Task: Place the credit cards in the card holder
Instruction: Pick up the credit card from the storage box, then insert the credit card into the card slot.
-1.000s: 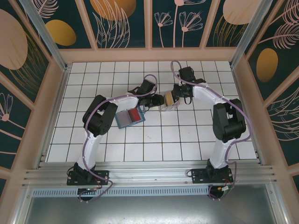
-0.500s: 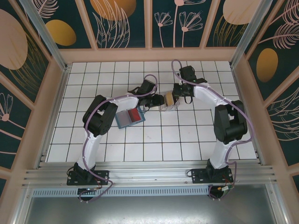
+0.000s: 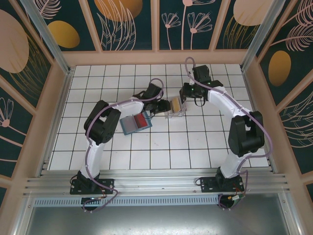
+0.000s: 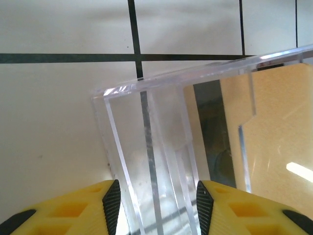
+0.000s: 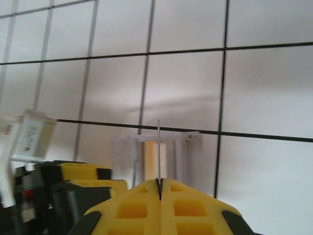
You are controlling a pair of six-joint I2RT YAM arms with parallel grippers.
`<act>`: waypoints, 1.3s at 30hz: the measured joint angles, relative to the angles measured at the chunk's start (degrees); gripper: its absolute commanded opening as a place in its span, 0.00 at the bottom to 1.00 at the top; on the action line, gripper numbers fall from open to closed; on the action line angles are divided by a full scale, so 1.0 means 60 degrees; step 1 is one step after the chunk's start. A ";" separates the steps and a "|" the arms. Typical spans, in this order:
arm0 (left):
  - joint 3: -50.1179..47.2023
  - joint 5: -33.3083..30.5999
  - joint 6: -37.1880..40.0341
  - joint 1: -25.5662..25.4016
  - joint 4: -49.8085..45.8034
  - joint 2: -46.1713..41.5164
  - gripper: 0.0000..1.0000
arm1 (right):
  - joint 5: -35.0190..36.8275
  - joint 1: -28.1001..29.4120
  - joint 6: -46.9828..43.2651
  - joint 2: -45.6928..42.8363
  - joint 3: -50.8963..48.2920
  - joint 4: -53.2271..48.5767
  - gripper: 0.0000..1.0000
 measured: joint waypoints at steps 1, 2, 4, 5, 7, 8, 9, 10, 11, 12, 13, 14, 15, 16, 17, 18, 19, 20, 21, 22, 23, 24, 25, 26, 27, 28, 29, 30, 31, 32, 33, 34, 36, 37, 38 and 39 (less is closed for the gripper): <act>0.0000 -0.0109 0.0018 0.0004 -0.0146 -0.0138 0.50 | -0.0233 -0.0004 0.0084 -0.0131 -0.0018 0.0091 0.03; 0.0000 -0.0215 0.0051 0.0004 -0.0313 -0.0310 0.50 | -0.0499 0.0000 0.0175 -0.0280 -0.0058 0.0237 0.03; 0.0000 -0.0441 0.0106 0.0004 -0.0576 -0.0688 0.51 | -0.0962 0.0025 0.0390 -0.0539 -0.0229 0.0565 0.03; -0.0022 -0.0521 0.0120 0.0018 -0.0634 -0.0911 0.50 | -0.1198 0.0044 0.0514 -0.0663 -0.0357 0.0736 0.03; -0.0226 -0.0670 0.0149 0.0066 -0.0659 -0.1413 0.50 | -0.1570 0.0131 0.0750 -0.0801 -0.0608 0.1053 0.03; -0.0466 -0.0747 0.0153 0.0109 -0.0667 -0.1774 0.50 | -0.1749 0.0219 0.0867 -0.0823 -0.0761 0.1231 0.03; -0.0729 -0.0823 0.0153 0.0168 -0.0663 -0.2087 0.49 | -0.1902 0.0335 0.1005 -0.0827 -0.0911 0.1388 0.03; -0.1035 -0.0907 0.0153 0.0237 -0.0656 -0.2401 0.49 | -0.2011 0.0448 0.1096 -0.0823 -0.1035 0.1501 0.03; -0.1439 -0.0984 0.0146 0.0350 -0.0645 -0.2765 0.49 | -0.2127 0.0616 0.1220 -0.0820 -0.1195 0.1632 0.03; -0.1909 -0.1078 0.0142 0.0481 -0.0612 -0.3140 0.49 | -0.2244 0.0794 0.1330 -0.0809 -0.1308 0.1712 0.03; -0.2328 -0.1147 0.0138 0.0601 -0.0586 -0.3450 0.49 | -0.2320 0.0976 0.1402 -0.0780 -0.1392 0.1800 0.03; -0.2885 -0.1260 0.0135 0.0761 -0.0594 -0.3854 0.49 | -0.2382 0.1198 0.1497 -0.0729 -0.1457 0.1931 0.03; -0.3421 -0.1370 0.0131 0.0911 -0.0608 -0.4244 0.49 | -0.2455 0.1428 0.1577 -0.0648 -0.1479 0.2040 0.03; -0.3847 -0.1468 0.0109 0.1042 -0.0637 -0.4572 0.49 | -0.2510 0.1603 0.1621 -0.0568 -0.1497 0.2164 0.03; -0.4299 -0.1599 0.0095 0.1206 -0.0714 -0.4951 0.49 | -0.2572 0.1803 0.1683 -0.0463 -0.1508 0.2302 0.03; -0.4739 -0.1719 0.0066 0.1355 -0.0750 -0.5329 0.49 | -0.2616 0.1989 0.1774 -0.0350 -0.1519 0.2441 0.03; -0.5129 -0.1810 0.0058 0.1479 -0.0765 -0.5668 0.49 | -0.2670 0.2153 0.1843 -0.0240 -0.1519 0.2561 0.03; -0.5581 -0.1916 0.0044 0.1628 -0.0772 -0.6047 0.48 | -0.2718 0.2306 0.1902 -0.0120 -0.1519 0.2710 0.03; -0.6025 -0.1982 0.0025 0.1781 -0.0823 -0.6419 0.48 | -0.2772 0.2455 0.1989 0.0029 -0.1519 0.2874 0.03; -0.6335 -0.2051 0.0018 0.1898 -0.0860 -0.6663 0.47 | -0.2820 0.2575 0.2040 0.0157 -0.1519 0.2980 0.03; -0.6692 -0.2153 -0.0004 0.2033 -0.0885 -0.6896 0.47 | -0.2852 0.2718 0.2095 0.0335 -0.1519 0.3136 0.03; -0.6951 -0.2211 -0.0011 0.2138 -0.0892 -0.7042 0.46 | -0.2878 0.2830 0.2113 0.0484 -0.1519 0.3246 0.03; -0.7253 -0.2266 -0.0025 0.2255 -0.0918 -0.7165 0.45 | -0.2911 0.2954 0.2149 0.0667 -0.1519 0.3370 0.03; -0.7486 -0.2335 -0.0040 0.2328 -0.0922 -0.7224 0.45 | -0.2954 0.3067 0.2182 0.0852 -0.1519 0.3461 0.03; -0.7643 -0.2375 -0.0044 0.2368 -0.0929 -0.7238 0.44 | -0.2998 0.3155 0.2251 0.1013 -0.1519 0.3541 0.03; -0.7807 -0.2422 -0.0047 0.2397 -0.0933 -0.7238 0.43 | -0.3045 0.3246 0.2306 0.1195 -0.1519 0.3636 0.03; -0.7930 -0.2455 -0.0047 0.2408 -0.0947 -0.7231 0.42 | -0.3075 0.3326 0.2328 0.1359 -0.1515 0.3723 0.03; -0.8007 -0.2477 -0.0044 0.2419 -0.0958 -0.7216 0.41 | -0.3100 0.3384 0.2357 0.1494 -0.1515 0.3781 0.03; -0.8040 -0.2521 -0.0044 0.2426 -0.0954 -0.7184 0.40 | -0.3140 0.3424 0.2390 0.1621 -0.1512 0.3832 0.03; -0.8051 -0.2619 -0.0040 0.2426 -0.0951 -0.7133 0.39 | -0.3177 0.3464 0.2412 0.1741 -0.1512 0.3894 0.03; -0.8054 -0.2725 -0.0040 0.2426 -0.0947 -0.7082 0.39 | -0.3253 0.3479 0.2430 0.1865 -0.1504 0.3934 0.04; -0.8054 -0.2845 -0.0044 0.2433 -0.0943 -0.7034 0.39 | -0.3326 0.3504 0.2433 0.1971 -0.1468 0.3942 0.03; -0.8051 -0.3071 -0.0036 0.2452 -0.0907 -0.6925 0.39 | -0.3483 0.3541 0.2433 0.2277 -0.1260 0.3967 0.04; -0.8051 -0.3147 -0.0040 0.2452 -0.0878 -0.6849 0.39 | -0.3497 0.3552 0.2437 0.2397 -0.1188 0.3996 0.04; -0.8051 -0.3180 -0.0036 0.2455 -0.0841 -0.6747 0.38 | -0.3508 0.3574 0.2433 0.2514 -0.1144 0.4051 0.04; -0.8051 -0.3180 -0.0036 0.2455 -0.0794 -0.6630 0.38 | -0.3534 0.3585 0.2430 0.2608 -0.1111 0.4051 0.04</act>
